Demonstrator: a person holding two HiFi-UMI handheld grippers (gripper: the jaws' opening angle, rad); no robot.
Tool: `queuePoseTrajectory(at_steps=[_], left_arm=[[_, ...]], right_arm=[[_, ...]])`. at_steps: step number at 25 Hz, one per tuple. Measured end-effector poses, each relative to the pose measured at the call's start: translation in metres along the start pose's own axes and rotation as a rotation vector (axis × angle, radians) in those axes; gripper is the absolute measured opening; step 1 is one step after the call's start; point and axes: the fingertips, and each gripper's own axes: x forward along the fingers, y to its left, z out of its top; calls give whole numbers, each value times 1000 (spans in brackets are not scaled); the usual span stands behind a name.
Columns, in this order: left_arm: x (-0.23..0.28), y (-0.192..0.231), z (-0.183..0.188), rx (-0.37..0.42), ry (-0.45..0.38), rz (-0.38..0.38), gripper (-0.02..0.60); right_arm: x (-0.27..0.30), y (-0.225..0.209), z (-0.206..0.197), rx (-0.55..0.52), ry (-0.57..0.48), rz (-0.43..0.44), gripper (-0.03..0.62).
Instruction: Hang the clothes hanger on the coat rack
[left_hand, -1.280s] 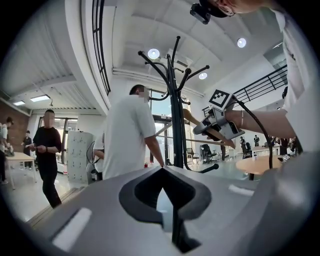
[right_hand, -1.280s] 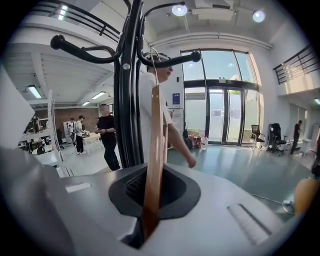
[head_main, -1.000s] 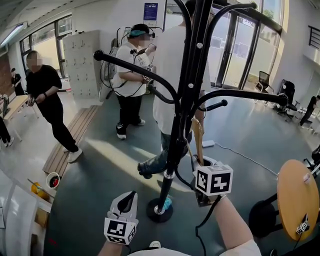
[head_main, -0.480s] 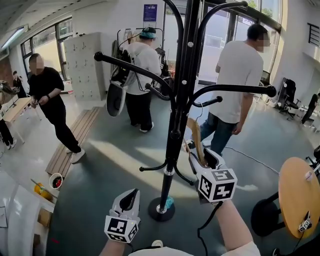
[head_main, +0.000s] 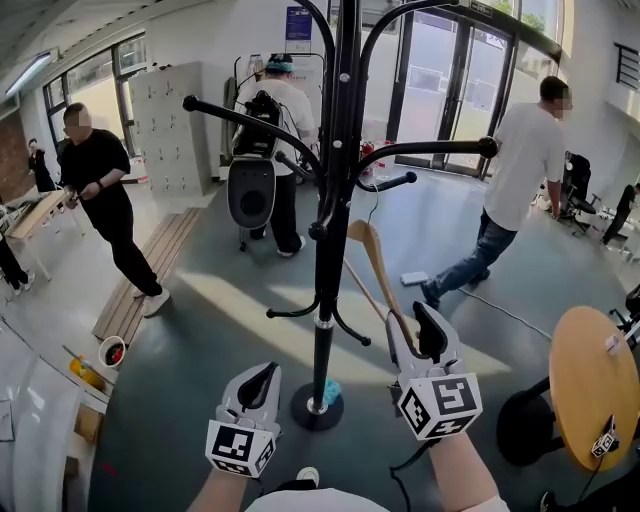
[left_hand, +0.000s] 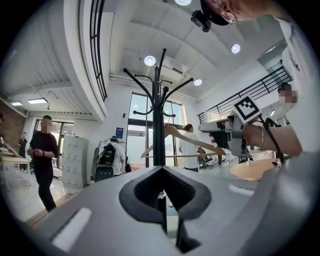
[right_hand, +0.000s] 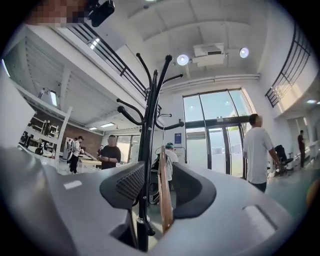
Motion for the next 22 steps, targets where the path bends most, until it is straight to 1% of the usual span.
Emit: queuePoseTrajectory(at_steps=[4,8,9,10,11,15,22], left_arm=[[-13,-24,3,2,1,-4,0],[-29,-51,5,-2,5,-6,0],[-34,-57,5,-3,5,-4,0],[-38,-64,4,-6,7,-2,0],[-44,-71,2,-9,10,0,0],[-68,-94,-5,-9,27,20,0],[-106,-119,-16,-19,58,84,0]], right_arm=[[-40,-1,-21,46,36,-41,110],[-75,4,-54,82,115,-32,77],[-84,5,-62,91,131,-30,64],[-93,7,-70,97,147,-29,37],[-102,8,-79,102,162,-28,28],[-135,17,-105,109,215,-5,26],[-178,23,-132,155,256,31,26]])
